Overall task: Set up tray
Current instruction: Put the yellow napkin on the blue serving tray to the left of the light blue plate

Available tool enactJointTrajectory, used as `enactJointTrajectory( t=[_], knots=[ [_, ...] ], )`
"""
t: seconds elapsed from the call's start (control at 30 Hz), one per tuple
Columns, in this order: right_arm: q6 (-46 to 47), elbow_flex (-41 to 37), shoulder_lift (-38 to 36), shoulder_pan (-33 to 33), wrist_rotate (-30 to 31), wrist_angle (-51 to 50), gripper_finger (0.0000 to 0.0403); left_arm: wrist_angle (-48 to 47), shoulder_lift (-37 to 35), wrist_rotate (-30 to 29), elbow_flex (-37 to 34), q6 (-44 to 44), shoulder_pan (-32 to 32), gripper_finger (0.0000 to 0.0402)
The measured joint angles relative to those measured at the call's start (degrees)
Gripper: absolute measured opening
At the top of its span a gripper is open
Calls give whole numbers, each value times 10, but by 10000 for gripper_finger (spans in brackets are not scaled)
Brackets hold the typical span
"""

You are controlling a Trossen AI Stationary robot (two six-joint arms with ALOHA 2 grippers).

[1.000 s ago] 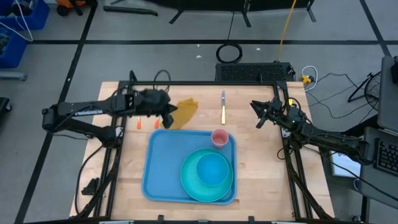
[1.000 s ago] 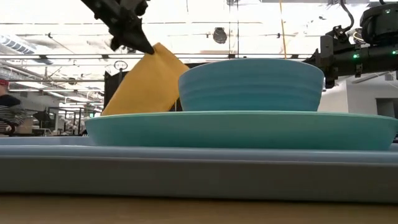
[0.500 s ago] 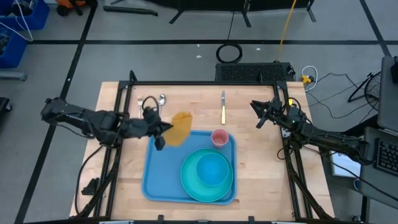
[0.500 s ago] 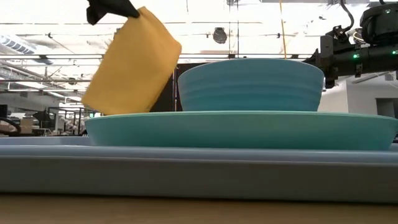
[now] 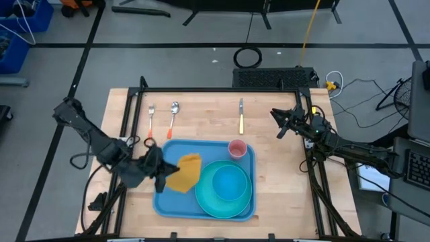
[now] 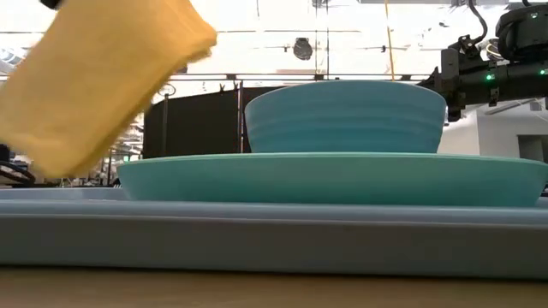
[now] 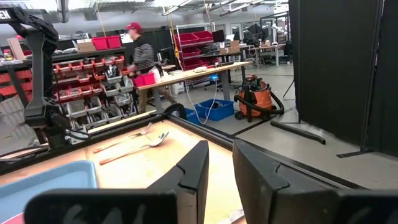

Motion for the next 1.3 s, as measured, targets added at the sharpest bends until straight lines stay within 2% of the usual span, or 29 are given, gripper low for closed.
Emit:
enactJointTrajectory(
  t=[0.17, 0.4, 0.53, 0.67, 0.87, 1.03, 1.23, 1.3],
  knots=[
    [-2, 0, 0, 0, 0, 0, 64, 0, 29, -81, 0, -172, -81, 0],
    [12, 0, 0, 0, -1, 18, 64, -8, 39, -107, 0, -215, -86, 0],
    [15, 0, 0, 0, -1, 35, 64, -40, 45, -158, -25, -302, -89, 0],
    [15, 0, 0, 0, -1, 48, 64, 5, 47, -139, -92, -403, -92, 0],
    [24, 0, 0, 0, -1, 52, 64, 151, 47, -144, -156, -422, -118, 0],
    [26, 0, 0, 0, -1, 52, 64, 139, 47, -151, -172, -418, -126, 0],
    [28, 0, 0, 0, -2, 52, 64, 150, 78, -144, -224, -513, -130, 0],
    [28, 0, 0, 0, -3, 52, 64, 153, 83, -149, -235, -517, -130, 0]
  ],
)
